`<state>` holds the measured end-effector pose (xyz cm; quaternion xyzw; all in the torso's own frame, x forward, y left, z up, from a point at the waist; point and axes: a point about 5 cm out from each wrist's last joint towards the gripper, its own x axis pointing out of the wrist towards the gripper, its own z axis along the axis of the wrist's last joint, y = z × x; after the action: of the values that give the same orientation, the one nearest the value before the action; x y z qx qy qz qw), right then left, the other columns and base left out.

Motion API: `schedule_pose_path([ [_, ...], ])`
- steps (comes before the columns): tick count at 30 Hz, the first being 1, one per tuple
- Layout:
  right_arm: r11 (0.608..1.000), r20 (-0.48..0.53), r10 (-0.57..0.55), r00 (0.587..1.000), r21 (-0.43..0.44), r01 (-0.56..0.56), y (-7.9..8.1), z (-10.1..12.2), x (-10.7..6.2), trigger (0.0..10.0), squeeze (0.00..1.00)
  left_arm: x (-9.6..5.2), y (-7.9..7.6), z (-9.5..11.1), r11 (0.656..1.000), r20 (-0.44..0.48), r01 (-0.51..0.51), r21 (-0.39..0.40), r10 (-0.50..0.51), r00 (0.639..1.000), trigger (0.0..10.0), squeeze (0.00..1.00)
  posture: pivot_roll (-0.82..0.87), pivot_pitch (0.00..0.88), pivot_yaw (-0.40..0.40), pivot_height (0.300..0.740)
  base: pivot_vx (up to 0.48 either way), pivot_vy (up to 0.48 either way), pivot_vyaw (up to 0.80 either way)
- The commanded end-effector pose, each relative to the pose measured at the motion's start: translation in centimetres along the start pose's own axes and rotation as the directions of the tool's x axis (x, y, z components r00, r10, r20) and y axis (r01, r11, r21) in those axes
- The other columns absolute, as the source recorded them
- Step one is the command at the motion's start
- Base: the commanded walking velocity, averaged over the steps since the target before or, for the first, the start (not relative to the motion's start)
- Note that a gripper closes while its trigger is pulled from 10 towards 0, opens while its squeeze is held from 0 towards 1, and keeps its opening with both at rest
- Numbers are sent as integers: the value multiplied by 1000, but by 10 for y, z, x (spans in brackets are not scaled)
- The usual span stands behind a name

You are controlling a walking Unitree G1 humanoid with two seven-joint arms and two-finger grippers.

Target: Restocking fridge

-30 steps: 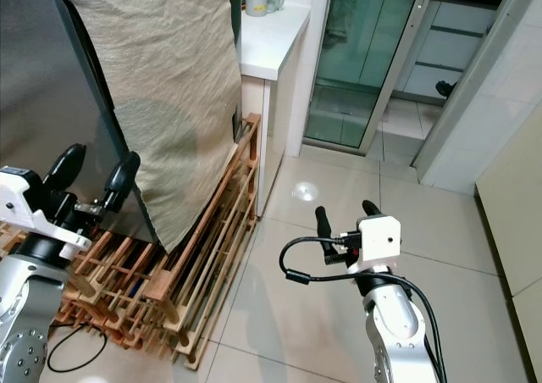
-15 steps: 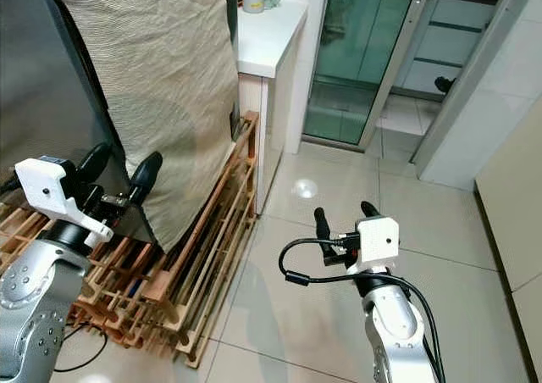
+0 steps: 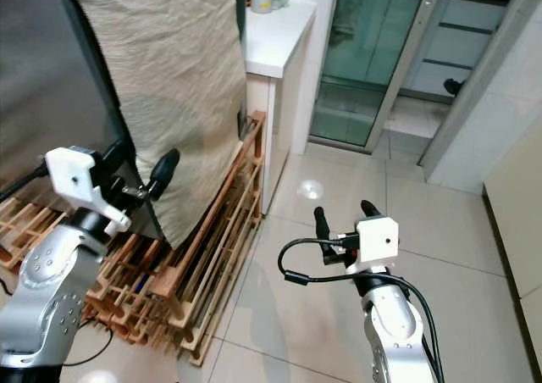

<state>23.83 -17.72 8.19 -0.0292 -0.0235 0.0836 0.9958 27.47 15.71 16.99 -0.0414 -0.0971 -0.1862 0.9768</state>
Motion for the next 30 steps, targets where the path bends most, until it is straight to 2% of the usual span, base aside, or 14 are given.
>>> schedule_pose_path([
  [1,1000,10,0,1000,-1,0,0,2,2,10000,0,15,-21,11,990,44,142,-5,-142,989,10000,0,-70,0,17,740,0,0,0],
  [3,1000,11,0,1000,-1,0,0,2,2,10000,0,16,-24,11,986,41,166,-14,-165,985,10000,0,-76,0,21,740,0,0,0],
  [6,1000,0,15,1000,12,-15,2,-1,1,10000,0,23,-42,11,942,55,320,-101,-315,947,10000,0,-81,0,22,740,0,0,0],
  [11,998,-16,64,998,27,-64,9,-3,1,10000,0,29,-57,18,887,109,435,-155,-423,900,10000,0,-86,0,24,740,0,0,0],
  [13,995,-23,91,996,29,-91,13,-3,-2,10000,0,33,-67,24,837,149,515,-186,-494,857,10000,0,-96,0,21,740,0,0,0],
  [14,994,-27,108,994,34,-107,15,-3,-4,10000,0,36,-77,29,786,194,581,-209,-549,813,10000,0,-100,0,23,740,0,0,0],
  [17,993,-29,116,993,37,-115,16,-4,-5,10000,0,38,-86,30,744,212,631,-222,-595,776,10000,0,-108,0,29,740,0,0,0],
  [18,992,-29,121,992,39,-120,16,-4,-4,10000,0,38,-96,30,691,217,685,-230,-650,728,10000,0,-109,0,30,740,0,0,0],
  [19,992,-29,121,992,39,-120,16,-4,-4,10000,0,37,-99,30,675,220,700,-231,-665,714,10000,0,-109,0,30,740,0,0,0],
  [21,992,-29,124,992,42,-123,16,-5,-4,10000,0,38,-97,26,677,202,691,-253,-662,722,10000,0,-111,0,35,740,0,0,0],
  [24,991,-31,131,991,45,-130,16,-6,-5,10000,0,39,-82,18,736,155,629,-251,-611,776,10000,0,-114,0,35,740,0,0,0],
  [25,989,-34,144,989,43,-142,17,-6,-5,10000,0,34,-65,18,767,132,589,-255,-576,807,10000,0,-112,0,40,740,0,0,0],
  [28,988,-39,148,988,45,-147,18,-8,-6,10000,0,24,-44,16,796,96,551,-251,-546,832,10000,0,-107,0,38,740,0,0,0],
  [30,988,-42,150,988,47,-148,18,-9,-6,10000,0,15,-24,12,847,43,490,-207,-492,870,10000,0,-97,0,36,740,0,0,0],
])
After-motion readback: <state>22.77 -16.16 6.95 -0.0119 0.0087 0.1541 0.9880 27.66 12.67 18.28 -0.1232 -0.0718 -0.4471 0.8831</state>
